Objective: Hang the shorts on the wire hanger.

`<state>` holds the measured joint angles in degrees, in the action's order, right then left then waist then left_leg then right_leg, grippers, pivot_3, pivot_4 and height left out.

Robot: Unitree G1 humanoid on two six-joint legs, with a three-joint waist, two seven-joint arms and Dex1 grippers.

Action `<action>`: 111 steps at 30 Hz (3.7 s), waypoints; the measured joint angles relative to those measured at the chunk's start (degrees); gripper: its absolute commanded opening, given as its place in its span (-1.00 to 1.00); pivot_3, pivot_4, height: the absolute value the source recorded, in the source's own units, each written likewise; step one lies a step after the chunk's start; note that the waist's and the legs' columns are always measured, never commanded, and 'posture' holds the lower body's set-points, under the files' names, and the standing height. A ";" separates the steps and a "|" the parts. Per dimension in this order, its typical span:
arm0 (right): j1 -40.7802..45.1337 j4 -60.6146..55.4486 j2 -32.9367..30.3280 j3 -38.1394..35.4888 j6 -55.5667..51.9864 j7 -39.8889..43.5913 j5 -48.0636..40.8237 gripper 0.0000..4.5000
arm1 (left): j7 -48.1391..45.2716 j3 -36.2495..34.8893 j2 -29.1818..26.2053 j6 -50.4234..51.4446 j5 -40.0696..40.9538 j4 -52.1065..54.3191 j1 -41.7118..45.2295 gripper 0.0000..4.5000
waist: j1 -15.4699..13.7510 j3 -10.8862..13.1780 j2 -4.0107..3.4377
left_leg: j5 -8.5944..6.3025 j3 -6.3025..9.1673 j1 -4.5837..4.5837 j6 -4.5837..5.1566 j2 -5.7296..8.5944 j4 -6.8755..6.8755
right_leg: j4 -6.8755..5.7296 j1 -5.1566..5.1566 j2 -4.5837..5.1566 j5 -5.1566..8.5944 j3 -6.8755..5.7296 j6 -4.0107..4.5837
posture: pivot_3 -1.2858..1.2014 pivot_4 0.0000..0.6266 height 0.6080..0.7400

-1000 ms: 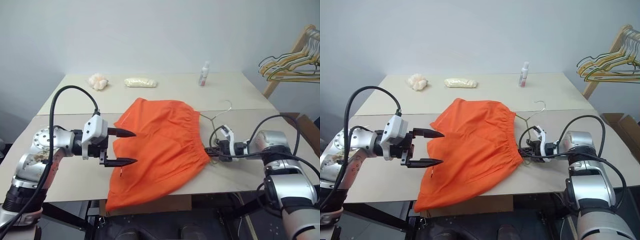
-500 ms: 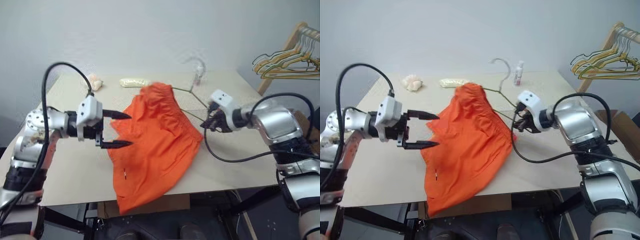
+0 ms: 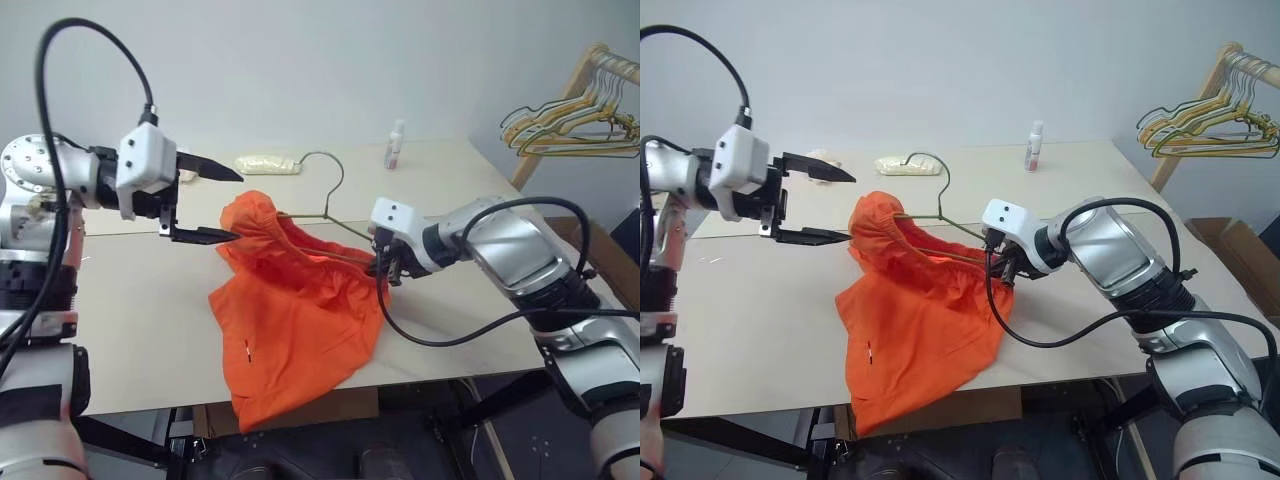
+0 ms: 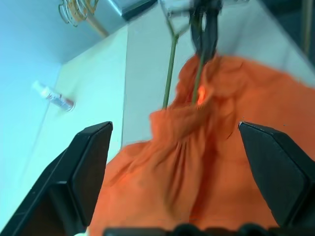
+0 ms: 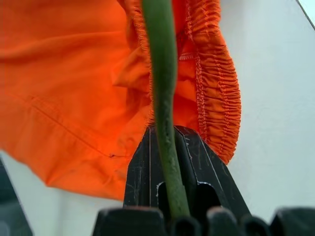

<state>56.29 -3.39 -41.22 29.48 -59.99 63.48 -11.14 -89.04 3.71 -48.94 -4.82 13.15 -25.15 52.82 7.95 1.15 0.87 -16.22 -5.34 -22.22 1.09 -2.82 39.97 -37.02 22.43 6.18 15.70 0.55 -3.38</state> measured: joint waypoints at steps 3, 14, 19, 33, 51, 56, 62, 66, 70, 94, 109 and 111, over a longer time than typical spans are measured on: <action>1.37 -0.21 -0.08 1.45 -0.18 1.49 -0.05 -1.00 | 0.26 3.76 2.72 -5.84 -4.91 -6.21 2.00 0.98 | 0.28 0.00 0.00 | -0.01 0.00 -0.07 0.01 0.00 0.04 | -0.02 0.01 0.00 0.00 -0.04 0.00 | -0.08 -1.00 1.00; 3.29 -0.68 0.21 3.02 -2.16 3.35 -0.82 -1.00 | -2.22 11.44 10.90 -15.02 -13.68 -23.82 11.60 0.98 | 2.34 0.00 0.01 | -0.01 0.06 -0.31 0.03 0.00 0.08 | -0.10 0.30 0.00 -0.01 -0.01 -0.01 | -0.10 -1.00 1.00; 3.37 -0.69 0.25 3.46 -3.91 3.95 -1.38 -1.00 | -3.23 16.66 10.49 -16.48 -13.53 -25.72 11.89 0.60 | 3.05 0.00 0.01 | -0.01 0.10 -0.32 0.04 -0.02 0.10 | -0.11 0.33 0.01 -0.01 0.03 -0.01 | -0.11 -1.00 1.00; 4.39 -0.87 -0.36 3.30 -4.73 2.42 -0.98 -1.00 | -3.26 16.42 11.07 -16.27 -13.81 -27.77 12.53 -0.99 | 3.97 0.00 0.01 | -0.03 0.17 -0.73 0.06 -0.02 0.29 | -0.55 0.74 0.03 0.00 0.04 -0.04 | -0.11 -1.00 1.00; -5.18 -3.36 -6.90 -14.39 1.88 -4.96 -1.37 0.98 | -2.69 14.36 7.15 -3.45 -4.96 -19.14 4.39 -1.00 | 3.97 0.00 0.01 | -0.03 0.18 -0.70 0.07 -0.03 0.33 | -0.57 0.69 0.04 0.01 0.06 -0.05 | -0.15 -1.00 1.00; -13.11 -4.34 -9.64 -27.09 -0.23 -8.04 -4.25 0.98 | -3.18 14.41 6.52 -0.51 -4.05 -18.32 3.62 -1.00 | 3.93 0.00 0.01 | -0.04 0.19 -0.72 0.09 0.00 0.32 | -0.54 0.68 0.04 0.01 0.07 -0.06 | -0.15 -1.00 1.00; -30.82 -12.07 -6.93 -38.05 -0.31 -9.65 -10.74 0.98 | -3.28 14.49 6.35 1.60 -3.89 -19.32 3.86 -1.00 | 4.28 -0.03 0.05 | -0.04 0.15 -0.54 0.09 0.00 0.33 | -0.45 0.59 0.04 0.02 0.17 -0.08 | -0.15 -1.00 1.00; -35.47 -14.85 1.35 -35.91 0.51 -13.89 -12.38 0.98 | -3.29 14.58 6.59 1.76 -3.91 -20.00 4.63 -1.00 | 5.03 -0.03 0.05 | -0.04 0.13 -0.37 0.09 -0.01 0.30 | -0.39 0.51 0.00 0.04 0.24 -0.10 | -0.14 -1.00 1.00; -35.15 -12.42 11.64 -31.71 1.98 -20.54 -11.91 0.98 | -3.29 14.47 7.01 2.33 -3.92 -20.63 5.53 -1.00 | 5.37 -0.03 0.05 | -0.04 0.14 -0.40 0.09 0.00 0.29 | -0.50 0.50 0.01 0.04 0.25 -0.11 | -0.14 -1.00 1.00; -30.71 -3.19 16.98 -25.87 6.84 -24.76 -12.11 -0.99 | -3.29 10.88 6.05 6.28 -3.86 -16.49 3.20 -1.00 | 5.13 -0.03 0.06 | -0.04 0.18 -0.52 0.09 0.00 0.31 | -0.63 0.55 0.02 0.04 0.20 -0.11 | -0.12 -1.00 1.00; -27.53 0.95 5.96 -27.78 6.05 -17.68 -15.77 -0.99 | -3.29 14.50 1.59 2.00 -4.23 -15.58 0.23 -1.00 | 3.91 -0.03 0.06 | -0.04 0.17 -0.53 0.09 0.01 0.31 | -0.60 0.54 0.01 0.04 0.19 -0.11 | -0.11 -1.00 1.00; -27.16 1.31 5.47 -27.76 6.31 -17.14 -16.04 -0.99 | -3.19 14.51 1.59 1.24 -4.89 -15.62 0.21 -1.00 | 3.89 -0.03 0.06 | -0.04 0.17 -0.52 0.09 0.00 0.31 | -0.59 0.54 0.01 0.04 0.19 -0.11 | -0.11 -1.00 1.00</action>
<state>29.13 -2.08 -35.75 1.72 -53.68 46.34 -27.18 -92.23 18.22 -47.35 -3.58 8.26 -40.77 53.03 11.84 1.12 0.93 -16.26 -5.17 -22.74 1.19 -2.82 40.28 -37.62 22.97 6.19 15.74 0.74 -3.48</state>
